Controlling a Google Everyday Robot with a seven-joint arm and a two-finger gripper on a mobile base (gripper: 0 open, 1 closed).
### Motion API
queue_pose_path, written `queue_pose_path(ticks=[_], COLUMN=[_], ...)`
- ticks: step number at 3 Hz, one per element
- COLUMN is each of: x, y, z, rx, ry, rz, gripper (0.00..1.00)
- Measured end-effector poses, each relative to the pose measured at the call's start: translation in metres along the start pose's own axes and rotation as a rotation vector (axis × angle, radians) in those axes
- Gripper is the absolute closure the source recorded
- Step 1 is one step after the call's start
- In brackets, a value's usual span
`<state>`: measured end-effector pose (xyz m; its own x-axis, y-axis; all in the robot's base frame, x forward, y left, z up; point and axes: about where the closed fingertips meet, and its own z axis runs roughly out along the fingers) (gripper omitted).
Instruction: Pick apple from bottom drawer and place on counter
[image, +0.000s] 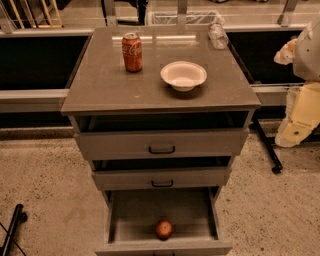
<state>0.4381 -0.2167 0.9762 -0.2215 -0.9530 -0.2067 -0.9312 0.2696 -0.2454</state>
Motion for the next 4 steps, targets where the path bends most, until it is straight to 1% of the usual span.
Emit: queue_pose_path(ticks=[2, 3, 4], x=[-0.003, -0.017, -0.029], y=[-0.002, 0.015, 0.06], z=[0.011, 0.037, 0.094], rx=[-0.025, -0.067, -0.113], ry=[-0.022, -0.099, -0.222], rz=[-0.011, -0.046, -0.056], gripper=[0.0, 0.0, 0.0])
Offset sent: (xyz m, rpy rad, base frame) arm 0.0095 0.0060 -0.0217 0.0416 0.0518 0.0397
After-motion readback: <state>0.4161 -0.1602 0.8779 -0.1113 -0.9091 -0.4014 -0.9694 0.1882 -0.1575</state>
